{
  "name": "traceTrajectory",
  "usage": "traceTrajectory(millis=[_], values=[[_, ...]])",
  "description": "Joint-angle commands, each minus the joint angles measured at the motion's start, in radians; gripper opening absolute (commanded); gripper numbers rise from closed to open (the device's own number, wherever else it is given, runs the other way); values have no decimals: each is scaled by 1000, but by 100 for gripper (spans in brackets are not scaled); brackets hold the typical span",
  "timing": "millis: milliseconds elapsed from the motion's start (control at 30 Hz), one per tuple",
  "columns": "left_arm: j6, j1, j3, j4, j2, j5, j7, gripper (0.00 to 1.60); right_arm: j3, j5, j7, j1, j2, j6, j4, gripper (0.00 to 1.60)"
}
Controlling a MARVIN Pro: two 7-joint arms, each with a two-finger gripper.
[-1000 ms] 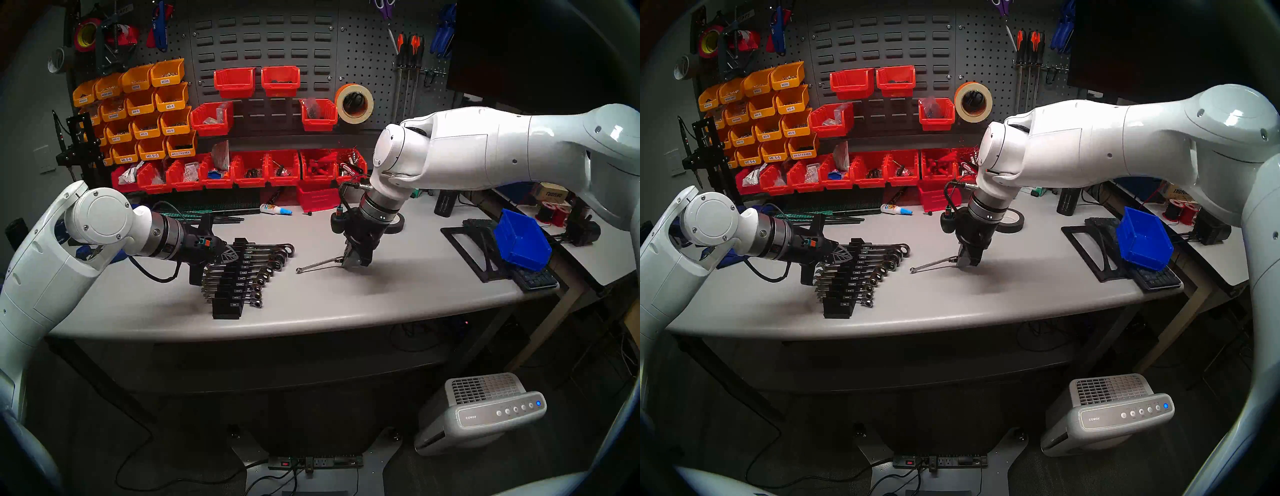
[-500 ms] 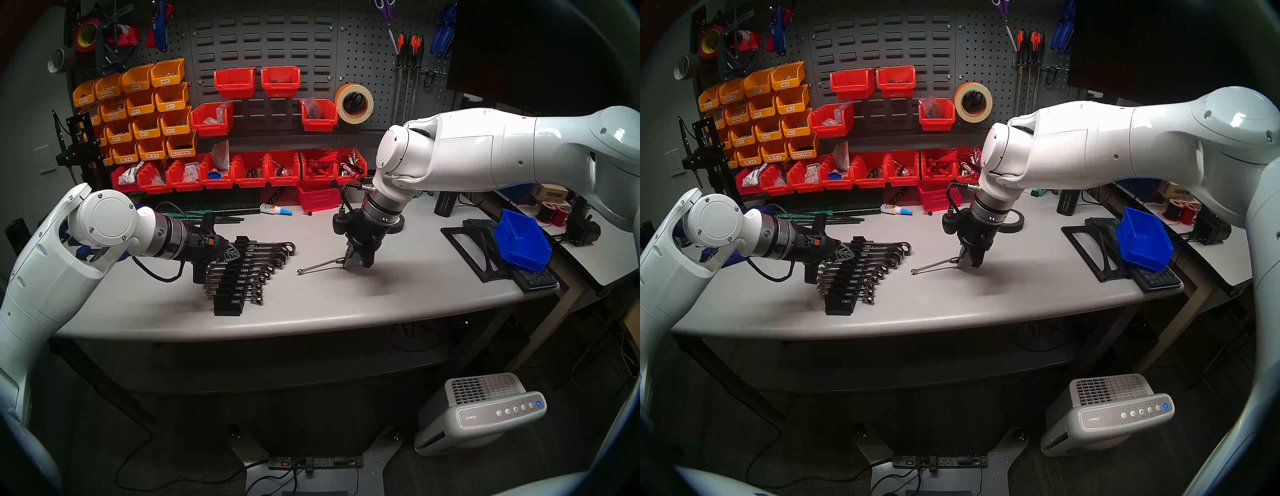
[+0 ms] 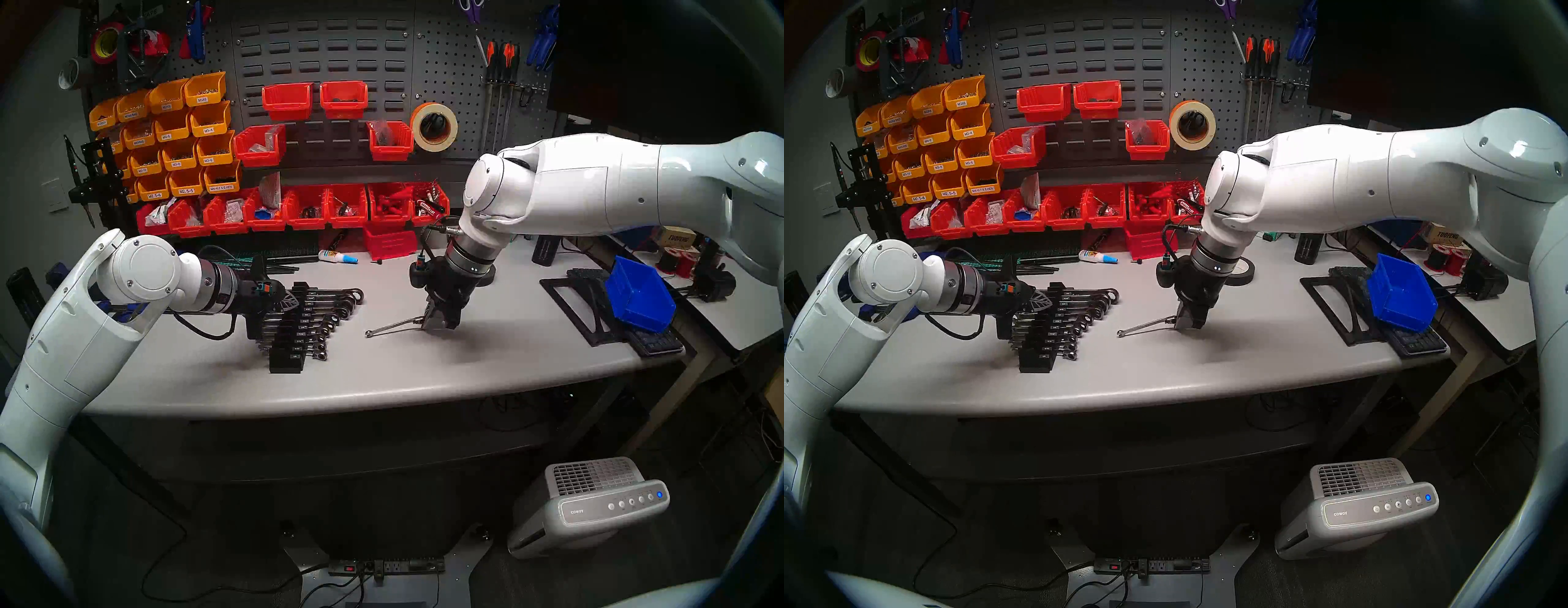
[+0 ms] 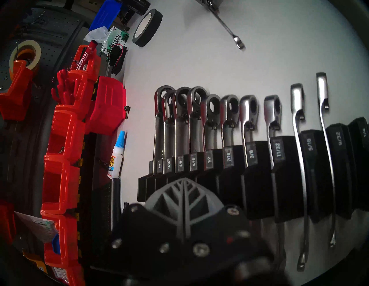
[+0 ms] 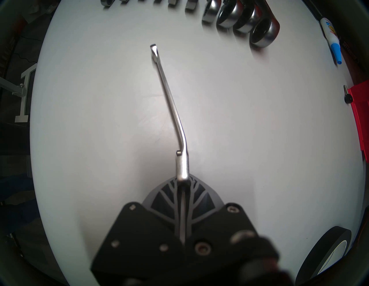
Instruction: Put the wrenches on the table into the correct slot in the case
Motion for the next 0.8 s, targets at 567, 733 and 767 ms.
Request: traceTrajectory(millis=[567,733,767], values=[[21,-12,-117,-49,-26,-51,58,21,1,35,15,-22,26,-6,-23,0],[28,23,-188,-93,-15,-89,74,80,9,58,8,-28,43,-18,-35,0],[27,27,-199,-100,-12,-99,70,80,9,60,7,-28,45,-18,-37,0]])
